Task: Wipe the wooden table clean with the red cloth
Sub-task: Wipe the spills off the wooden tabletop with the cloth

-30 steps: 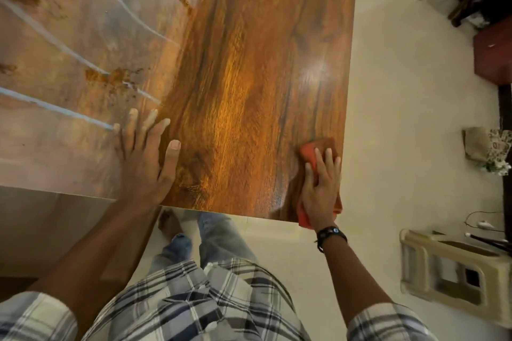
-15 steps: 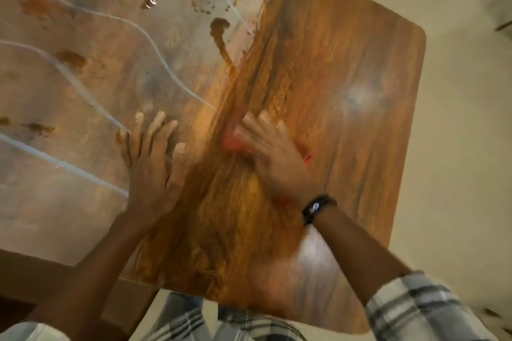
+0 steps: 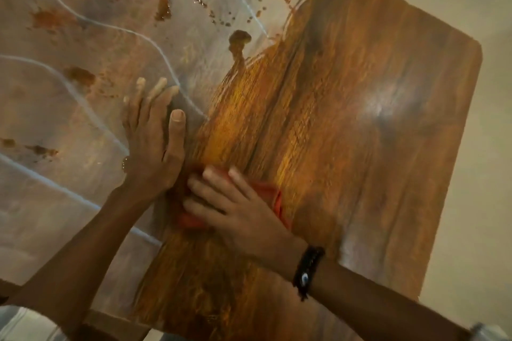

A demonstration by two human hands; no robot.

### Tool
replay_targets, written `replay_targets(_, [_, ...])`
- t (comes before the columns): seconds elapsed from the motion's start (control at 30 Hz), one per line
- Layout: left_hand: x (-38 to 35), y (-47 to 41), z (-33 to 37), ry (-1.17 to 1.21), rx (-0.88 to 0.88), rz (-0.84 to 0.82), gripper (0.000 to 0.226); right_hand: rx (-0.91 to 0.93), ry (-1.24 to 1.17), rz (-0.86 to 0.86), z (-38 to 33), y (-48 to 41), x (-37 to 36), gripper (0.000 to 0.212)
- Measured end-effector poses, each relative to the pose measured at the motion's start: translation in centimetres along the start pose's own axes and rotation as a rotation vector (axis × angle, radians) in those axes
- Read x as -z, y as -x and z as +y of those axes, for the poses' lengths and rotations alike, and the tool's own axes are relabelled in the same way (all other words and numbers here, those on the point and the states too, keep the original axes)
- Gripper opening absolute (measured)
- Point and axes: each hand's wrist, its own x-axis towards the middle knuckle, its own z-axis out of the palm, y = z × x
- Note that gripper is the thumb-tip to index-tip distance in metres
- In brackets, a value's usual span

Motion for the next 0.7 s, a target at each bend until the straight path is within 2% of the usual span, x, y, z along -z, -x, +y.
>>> replay_targets(0.07, [-0.7, -1.2, 0.2, 0.007, -0.019, 0.002, 0.056, 0.131, 0.036, -0.11, -0.3, 1.9, -0.3, 0.057])
replay_targets(0.13, [-1.6, -2.9, 0.2, 0.013, -0.022, -0.004, 0.059, 0.11, 0.006, -0.069, 2.7, 1.3, 1.0, 0.057])
replay_targets(0.3, [-3.8, -6.9, -0.2, -0.018, -0.023, 0.018, 0.063, -0.382, -0.12, 0.211, 17.5, -5.5, 8.3, 0.046])
replay_targets(0.4, [-4.8, -6.9, -0.4, -0.1, -0.053, 0.04, 0.062, -0.559, -0.123, 0.298, 25.6, -9.8, 13.0, 0.045])
replay_targets(0.47, [-4.9, -6.8, -0.6, -0.095, -0.053, 0.059, 0.062, -0.658, -0.104, 0.342, 28.6, -12.3, 14.7, 0.045])
replay_targets(0.57, [-4.7, -7.0, -0.5, -0.072, -0.048, 0.068, 0.064, -0.683, -0.067, 0.348, 27.7, -14.0, 14.4, 0.044])
replay_targets(0.7, [-4.6, -6.9, -0.1, -0.054, -0.047, 0.067, 0.067, -0.429, -0.097, 0.261, 20.2, -11.5, 10.4, 0.045])
